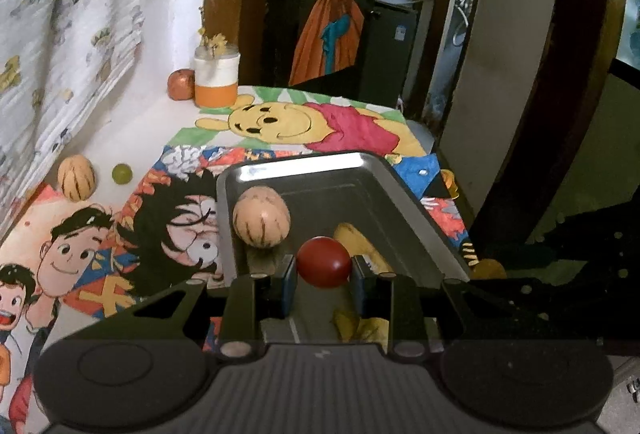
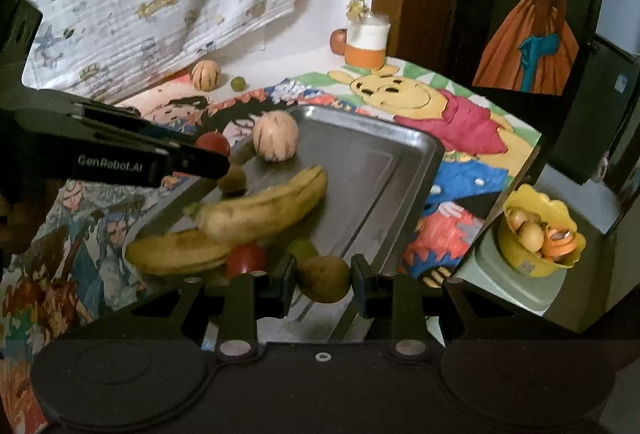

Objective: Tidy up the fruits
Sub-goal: 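Carry the red tomato over the tray with the left gripper while the right carries the brown fruit there, then release the tomato and brown fruit into the tray and withdraw both grippers, then move both grippers toward the striped melon and green grape beside the wall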

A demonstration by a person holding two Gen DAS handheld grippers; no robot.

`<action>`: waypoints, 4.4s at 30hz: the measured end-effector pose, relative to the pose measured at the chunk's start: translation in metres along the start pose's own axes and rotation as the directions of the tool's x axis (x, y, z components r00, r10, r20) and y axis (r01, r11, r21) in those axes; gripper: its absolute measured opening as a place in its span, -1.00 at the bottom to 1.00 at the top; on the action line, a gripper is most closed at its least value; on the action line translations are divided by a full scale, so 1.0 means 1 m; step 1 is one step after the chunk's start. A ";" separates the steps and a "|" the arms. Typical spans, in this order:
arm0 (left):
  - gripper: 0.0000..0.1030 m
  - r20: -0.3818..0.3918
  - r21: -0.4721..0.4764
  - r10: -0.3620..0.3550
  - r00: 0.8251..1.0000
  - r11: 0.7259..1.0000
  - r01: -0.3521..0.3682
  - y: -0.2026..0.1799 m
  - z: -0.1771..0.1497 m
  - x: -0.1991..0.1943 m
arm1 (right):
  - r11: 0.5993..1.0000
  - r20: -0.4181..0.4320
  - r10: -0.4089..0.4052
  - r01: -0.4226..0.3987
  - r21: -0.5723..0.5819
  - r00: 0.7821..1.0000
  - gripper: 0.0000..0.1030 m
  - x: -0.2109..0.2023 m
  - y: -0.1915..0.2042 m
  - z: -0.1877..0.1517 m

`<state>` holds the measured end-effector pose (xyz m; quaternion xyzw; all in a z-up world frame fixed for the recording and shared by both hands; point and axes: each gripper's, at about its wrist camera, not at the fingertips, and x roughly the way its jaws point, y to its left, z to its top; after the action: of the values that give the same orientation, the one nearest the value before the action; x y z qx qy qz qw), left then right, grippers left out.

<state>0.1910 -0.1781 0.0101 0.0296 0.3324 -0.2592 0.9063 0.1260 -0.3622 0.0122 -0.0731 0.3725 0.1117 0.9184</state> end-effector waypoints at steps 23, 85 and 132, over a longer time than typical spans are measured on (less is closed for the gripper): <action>-0.39 -0.077 -0.025 0.028 0.997 0.999 -0.031 0.005 -0.024 0.007 | 1.000 -0.041 0.017 -0.016 0.022 0.999 -0.39 0.016 0.013 -0.016; 0.99 0.010 -0.299 0.250 0.968 0.925 -0.235 0.049 -0.106 -0.160 | 0.977 0.041 -0.098 0.088 0.195 0.994 0.99 -0.107 0.120 -0.048; 0.99 0.314 0.207 0.387 0.867 0.863 -0.460 0.130 0.033 -0.156 | 0.799 0.187 0.260 -0.103 -0.592 0.948 0.99 0.003 0.117 0.243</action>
<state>0.1735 -0.0029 0.1173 0.1936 0.1557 -0.0973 0.9637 0.2597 -0.1965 0.1772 -0.2952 0.2038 0.3153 0.8786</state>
